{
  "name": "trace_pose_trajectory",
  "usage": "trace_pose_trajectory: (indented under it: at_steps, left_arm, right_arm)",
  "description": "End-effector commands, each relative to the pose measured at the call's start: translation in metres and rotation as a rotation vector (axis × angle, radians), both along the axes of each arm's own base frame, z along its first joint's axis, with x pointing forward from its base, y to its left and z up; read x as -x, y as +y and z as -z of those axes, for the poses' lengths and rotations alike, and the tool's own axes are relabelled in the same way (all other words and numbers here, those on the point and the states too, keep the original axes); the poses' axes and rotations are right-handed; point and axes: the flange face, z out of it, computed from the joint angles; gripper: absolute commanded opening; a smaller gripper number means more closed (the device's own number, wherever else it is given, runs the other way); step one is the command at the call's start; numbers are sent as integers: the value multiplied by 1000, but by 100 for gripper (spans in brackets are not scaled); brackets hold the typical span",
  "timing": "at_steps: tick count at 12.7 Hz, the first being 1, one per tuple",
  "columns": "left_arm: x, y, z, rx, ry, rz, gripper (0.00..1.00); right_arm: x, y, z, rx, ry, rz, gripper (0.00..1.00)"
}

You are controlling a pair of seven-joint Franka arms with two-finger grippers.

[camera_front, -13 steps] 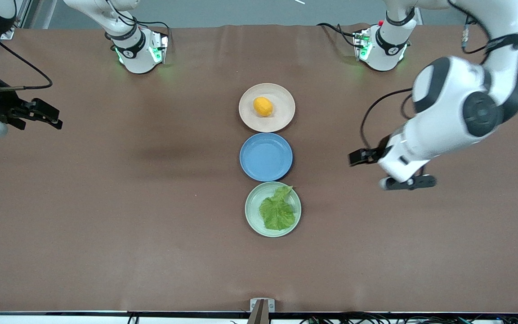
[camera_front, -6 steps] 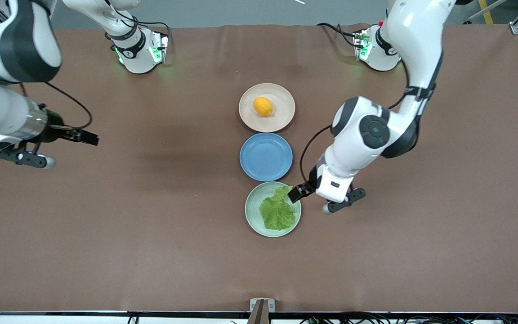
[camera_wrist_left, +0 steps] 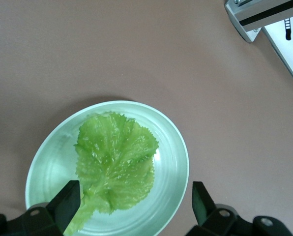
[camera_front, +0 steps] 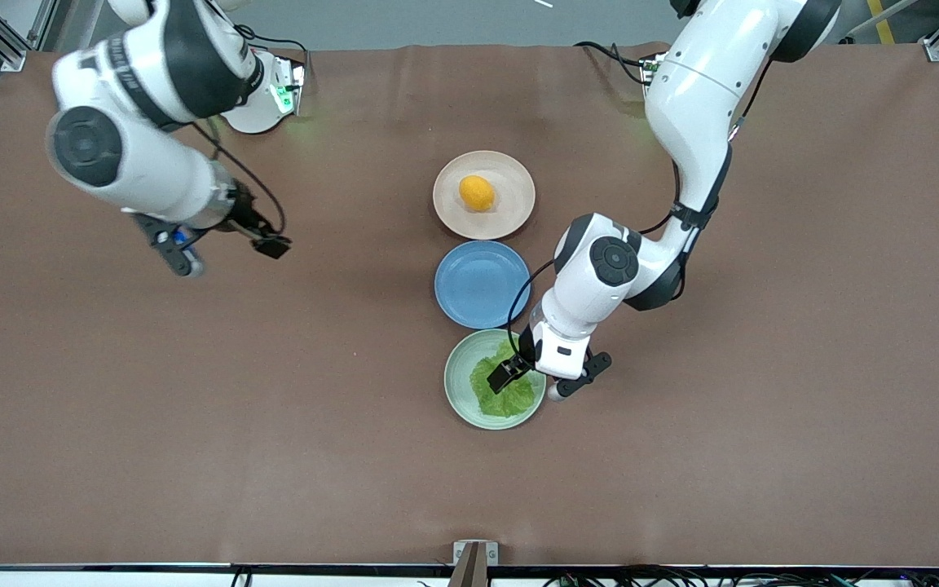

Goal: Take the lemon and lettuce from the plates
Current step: 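Lower the left gripper onto the lettuce while the right gripper reaches the lemon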

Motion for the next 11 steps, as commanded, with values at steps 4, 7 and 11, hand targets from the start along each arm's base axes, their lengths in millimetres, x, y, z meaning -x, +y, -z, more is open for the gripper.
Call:
trace_pose_trajectory:
  at_steps: [4, 7, 11]
  left_arm:
    - [-3, -1, 32, -39, -13, 10, 100]
    - [-1, 0, 45, -49, 0, 14, 100]
    - [0, 1, 54, -56, 11, 14, 92]
  right_arm:
    - [99, 158, 69, 86, -72, 390, 100]
    - [130, 208, 106, 106, -81, 525, 100]
    - [168, 246, 163, 100, -103, 638, 100]
